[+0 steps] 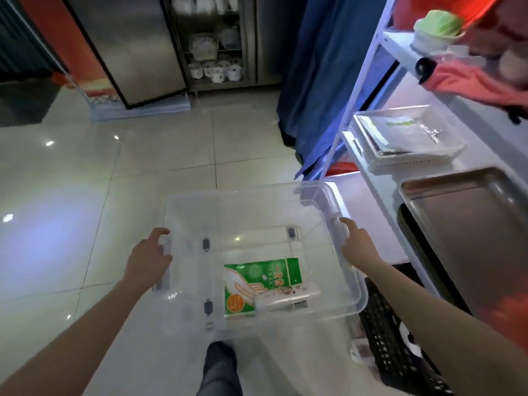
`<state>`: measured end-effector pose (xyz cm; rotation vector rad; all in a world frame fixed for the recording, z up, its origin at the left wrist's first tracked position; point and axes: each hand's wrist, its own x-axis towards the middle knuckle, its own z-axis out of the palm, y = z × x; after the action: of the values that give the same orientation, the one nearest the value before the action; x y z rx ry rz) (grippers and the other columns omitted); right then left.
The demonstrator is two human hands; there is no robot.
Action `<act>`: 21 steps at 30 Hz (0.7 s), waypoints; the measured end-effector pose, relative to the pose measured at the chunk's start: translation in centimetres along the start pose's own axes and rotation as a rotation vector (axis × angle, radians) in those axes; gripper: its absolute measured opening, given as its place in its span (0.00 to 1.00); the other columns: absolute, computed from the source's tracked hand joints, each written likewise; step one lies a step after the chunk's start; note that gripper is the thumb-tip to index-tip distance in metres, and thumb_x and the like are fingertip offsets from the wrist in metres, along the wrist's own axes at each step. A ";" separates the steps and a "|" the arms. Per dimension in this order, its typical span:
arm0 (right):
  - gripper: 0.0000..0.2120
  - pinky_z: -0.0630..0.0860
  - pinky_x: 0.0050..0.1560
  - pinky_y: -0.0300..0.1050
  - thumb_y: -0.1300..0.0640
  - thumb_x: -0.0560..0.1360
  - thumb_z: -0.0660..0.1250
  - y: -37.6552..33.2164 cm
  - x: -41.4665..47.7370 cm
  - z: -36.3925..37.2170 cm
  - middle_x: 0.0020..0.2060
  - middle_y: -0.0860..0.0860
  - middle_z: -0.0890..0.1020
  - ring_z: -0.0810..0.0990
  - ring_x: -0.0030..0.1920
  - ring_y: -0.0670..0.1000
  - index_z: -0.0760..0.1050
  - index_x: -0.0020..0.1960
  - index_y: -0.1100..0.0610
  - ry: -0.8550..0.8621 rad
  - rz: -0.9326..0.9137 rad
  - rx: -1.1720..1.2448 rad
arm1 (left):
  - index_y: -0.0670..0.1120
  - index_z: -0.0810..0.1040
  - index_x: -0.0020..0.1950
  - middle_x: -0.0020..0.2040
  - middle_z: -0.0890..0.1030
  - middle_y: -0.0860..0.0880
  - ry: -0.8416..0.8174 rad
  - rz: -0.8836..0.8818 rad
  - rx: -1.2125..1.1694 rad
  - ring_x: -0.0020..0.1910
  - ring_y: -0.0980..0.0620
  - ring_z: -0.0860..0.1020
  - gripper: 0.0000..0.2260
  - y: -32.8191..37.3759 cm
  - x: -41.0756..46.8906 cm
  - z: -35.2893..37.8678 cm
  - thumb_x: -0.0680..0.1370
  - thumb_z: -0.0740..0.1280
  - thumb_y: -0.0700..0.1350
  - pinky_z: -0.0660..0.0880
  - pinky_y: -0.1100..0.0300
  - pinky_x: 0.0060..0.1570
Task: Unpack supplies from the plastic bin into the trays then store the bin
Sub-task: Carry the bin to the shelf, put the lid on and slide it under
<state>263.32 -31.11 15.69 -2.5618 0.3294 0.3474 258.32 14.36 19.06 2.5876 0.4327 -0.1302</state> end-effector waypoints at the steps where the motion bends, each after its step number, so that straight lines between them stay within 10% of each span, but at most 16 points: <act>1: 0.31 0.64 0.28 0.40 0.68 0.73 0.58 -0.2 0.7 0.1 0.42 0.59 0.73 0.73 0.34 0.55 0.60 0.72 0.49 0.013 0.038 0.006 | 0.48 0.70 0.63 0.36 0.76 0.43 -0.034 0.044 0.000 0.35 0.43 0.75 0.25 0.5 3.0 -0.1 0.69 0.70 0.36 0.68 0.56 0.37; 21: 0.32 0.73 0.44 0.47 0.71 0.71 0.61 1.2 6.6 2.5 0.56 0.62 0.77 0.78 0.50 0.61 0.61 0.72 0.52 0.351 0.752 0.349 | 0.53 0.71 0.63 0.34 0.77 0.50 -0.500 0.676 0.241 0.31 0.56 0.75 0.25 24.5 37.4 9.4 0.70 0.70 0.36 0.66 0.60 0.29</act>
<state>268.71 -31.86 10.99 -2.0560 1.3620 0.0799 301.63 0.01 16.02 2.6464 -0.6650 -0.5935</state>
